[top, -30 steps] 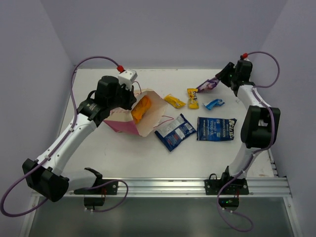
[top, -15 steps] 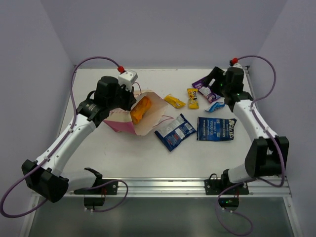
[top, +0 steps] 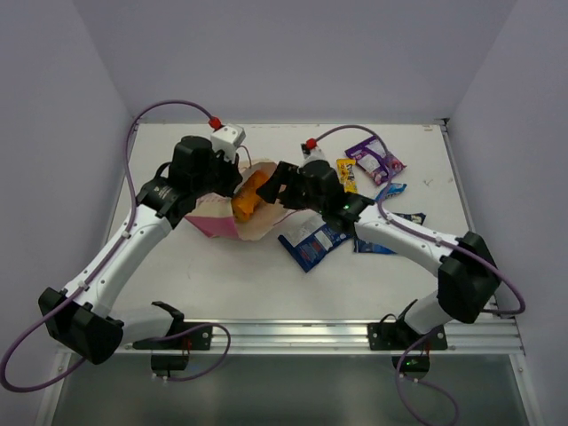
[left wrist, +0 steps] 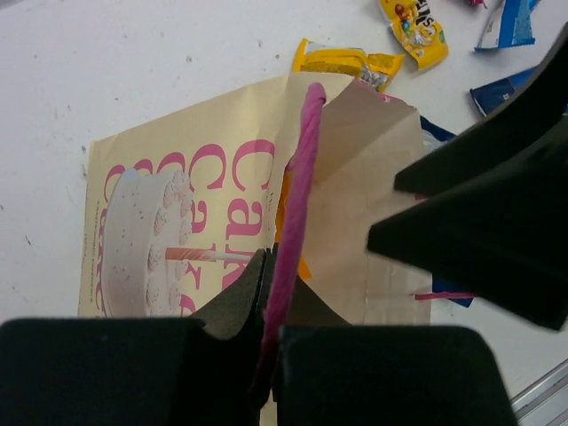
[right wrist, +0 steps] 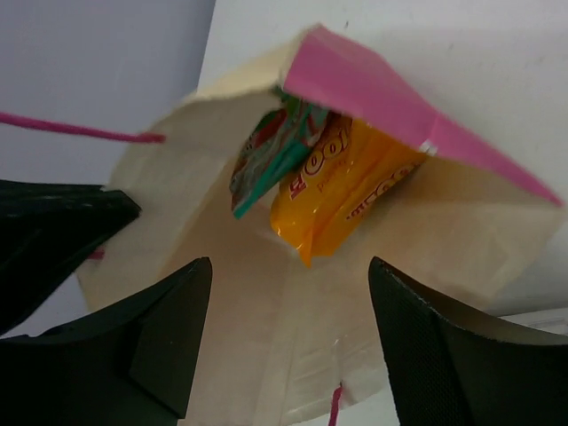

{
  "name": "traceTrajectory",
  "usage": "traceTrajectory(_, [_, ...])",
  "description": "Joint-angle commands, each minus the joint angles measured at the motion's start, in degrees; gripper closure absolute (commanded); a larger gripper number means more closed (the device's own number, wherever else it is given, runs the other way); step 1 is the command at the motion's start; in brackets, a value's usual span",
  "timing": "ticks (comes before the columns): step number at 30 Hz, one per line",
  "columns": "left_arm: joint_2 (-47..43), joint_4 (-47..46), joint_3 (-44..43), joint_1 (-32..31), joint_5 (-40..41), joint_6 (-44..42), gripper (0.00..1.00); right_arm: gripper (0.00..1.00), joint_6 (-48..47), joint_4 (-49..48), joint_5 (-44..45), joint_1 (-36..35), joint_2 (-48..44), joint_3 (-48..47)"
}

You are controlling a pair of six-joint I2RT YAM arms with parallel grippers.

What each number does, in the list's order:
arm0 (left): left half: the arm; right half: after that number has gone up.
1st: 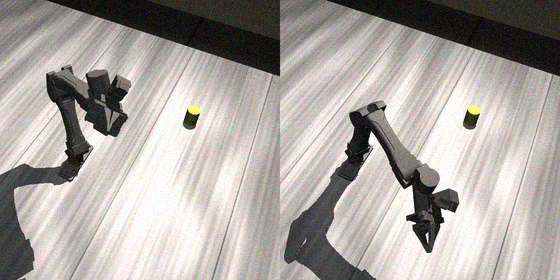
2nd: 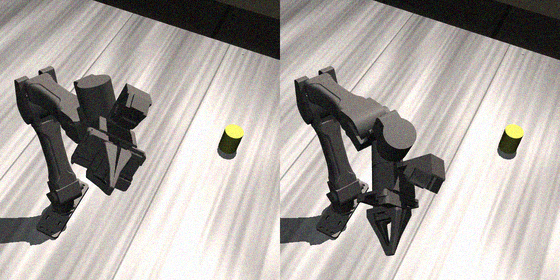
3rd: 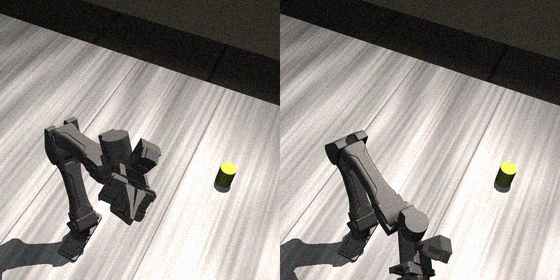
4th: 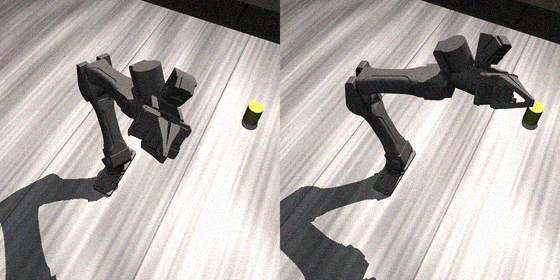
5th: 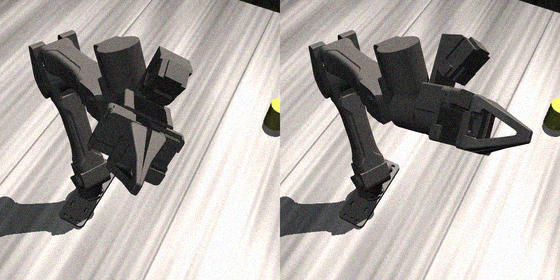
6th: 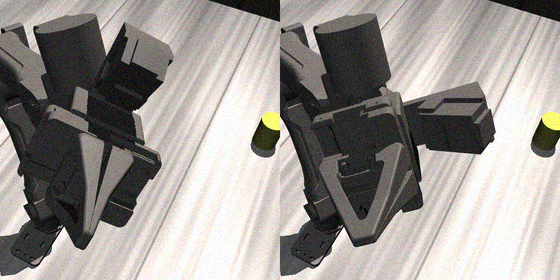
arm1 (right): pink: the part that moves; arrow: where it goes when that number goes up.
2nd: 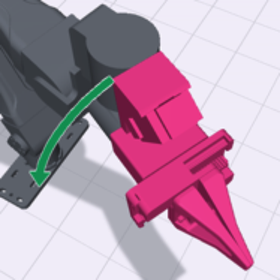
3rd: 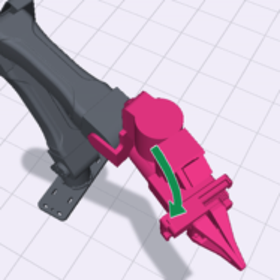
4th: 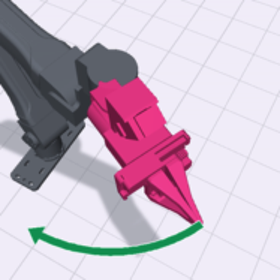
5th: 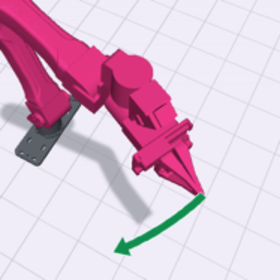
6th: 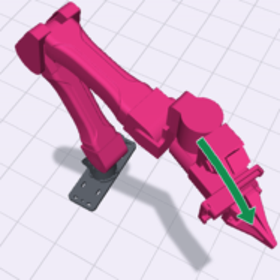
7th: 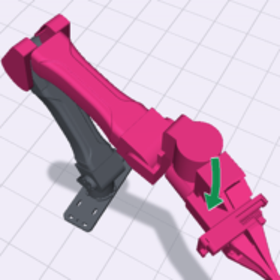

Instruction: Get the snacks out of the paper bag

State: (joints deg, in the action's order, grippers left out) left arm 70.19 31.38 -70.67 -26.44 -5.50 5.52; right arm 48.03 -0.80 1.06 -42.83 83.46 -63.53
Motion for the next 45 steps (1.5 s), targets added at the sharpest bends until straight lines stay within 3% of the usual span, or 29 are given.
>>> traceTrajectory(1, [-0.8, 1.1, -2.5, 0.0, 2.3, 1.2, 1.00, 0.27, 4.9, -2.5, 3.5, -3.5, 5.5, -4.1])
traceTrajectory(5, [-0.8, 1.0, -2.8, 0.0, 2.1, 2.2, 1.00, 0.33, 6.7, -3.5, 2.2, -4.1, 12.7, -6.0])
traceTrajectory(16, [-0.3, -0.2, -1.3, 0.0, -1.3, 3.1, 1.00, 0.34, 9.0, -3.9, 1.1, -4.6, 25.4, -14.3])
traceTrajectory(19, [-0.6, -0.3, -1.2, 0.0, -0.7, 2.9, 1.00, 0.49, 9.3, -3.1, 1.4, -4.6, 27.4, -15.8])
traceTrajectory(20, [-0.6, -0.3, -1.2, 0.0, -0.6, 2.9, 1.00, 0.62, 9.4, -3.1, 1.5, -4.6, 27.4, -15.5])
traceTrajectory(22, [-0.8, -0.3, -0.9, 0.0, -0.3, 2.7, 1.00, 0.77, 8.9, -3.3, 1.5, -4.7, 26.8, -14.6])
traceTrajectory(23, [-0.8, -0.4, -0.5, 0.0, 0.1, 2.7, 1.00, 0.91, 8.6, -3.4, 1.5, -4.7, 25.6, -13.6])
traceTrajectory(25, [-0.8, -0.8, 0.2, 0.0, 0.7, 2.7, 1.00, 1.00, 6.6, -4.6, 1.2, -4.6, 23.7, -12.1])
traceTrajectory(32, [-0.1, -0.2, 0.3, 0.1, 4.0, 2.7, 1.00, 1.00, -3.7, -4.9, -5.0, -4.6, 10.7, -11.4])
traceTrajectory(45, [2.1, 2.5, -1.9, 0.2, 11.2, 2.7, 1.00, 1.00, -12.4, 8.3, -16.4, -1.2, -5.8, -21.3])
